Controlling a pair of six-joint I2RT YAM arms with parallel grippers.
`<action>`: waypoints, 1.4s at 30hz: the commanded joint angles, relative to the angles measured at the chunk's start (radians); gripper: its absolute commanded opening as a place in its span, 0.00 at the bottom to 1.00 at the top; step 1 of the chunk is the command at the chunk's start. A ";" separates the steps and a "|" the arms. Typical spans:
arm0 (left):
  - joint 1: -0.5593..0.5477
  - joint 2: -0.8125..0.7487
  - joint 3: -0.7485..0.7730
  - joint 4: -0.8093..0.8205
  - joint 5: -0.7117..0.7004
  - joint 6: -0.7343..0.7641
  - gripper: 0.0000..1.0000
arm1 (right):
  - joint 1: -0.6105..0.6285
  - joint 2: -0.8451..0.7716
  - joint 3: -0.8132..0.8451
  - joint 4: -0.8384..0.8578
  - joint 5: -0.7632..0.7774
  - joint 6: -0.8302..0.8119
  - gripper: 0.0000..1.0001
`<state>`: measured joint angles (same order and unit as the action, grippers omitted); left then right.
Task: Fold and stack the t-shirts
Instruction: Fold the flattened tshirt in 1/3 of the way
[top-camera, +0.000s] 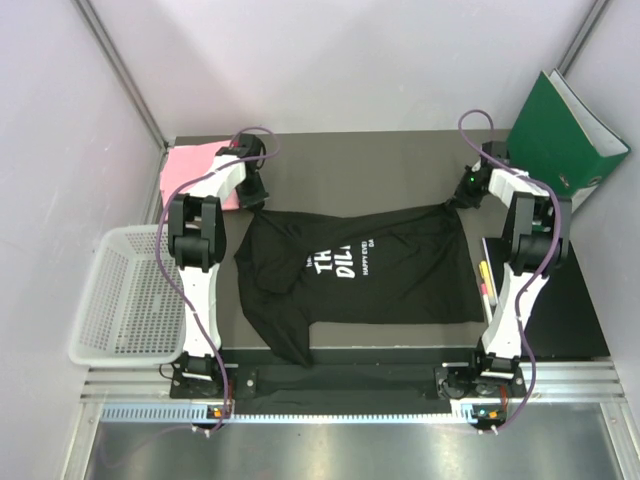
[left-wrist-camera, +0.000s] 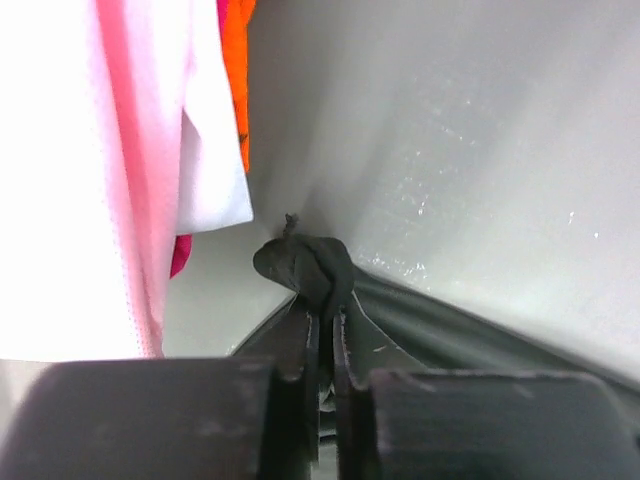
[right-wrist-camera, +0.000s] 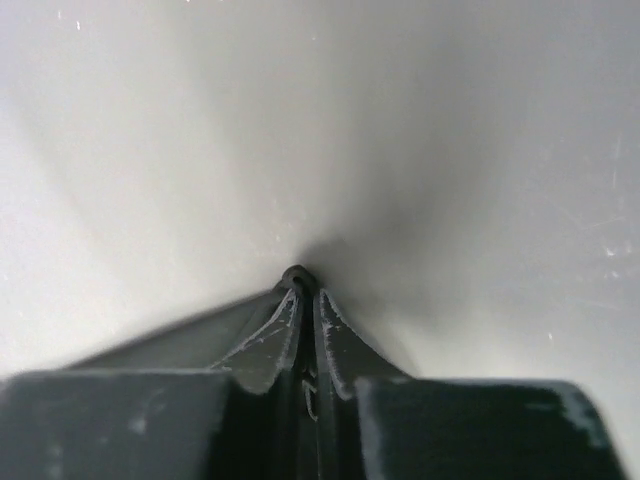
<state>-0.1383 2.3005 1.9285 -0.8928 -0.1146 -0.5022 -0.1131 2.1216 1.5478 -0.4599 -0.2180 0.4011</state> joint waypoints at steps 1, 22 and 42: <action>-0.001 -0.004 -0.036 0.014 0.046 0.008 0.00 | 0.013 0.034 0.057 -0.045 -0.018 0.002 0.00; 0.022 0.155 0.378 0.100 0.067 -0.039 0.00 | 0.012 0.182 0.354 -0.006 0.115 -0.022 0.00; 0.088 0.030 0.319 0.324 0.286 -0.062 0.63 | -0.002 -0.030 0.171 0.220 0.215 -0.076 1.00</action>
<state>-0.0513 2.5027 2.3253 -0.6960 0.0593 -0.5732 -0.1097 2.3096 1.8549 -0.3424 -0.0525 0.3611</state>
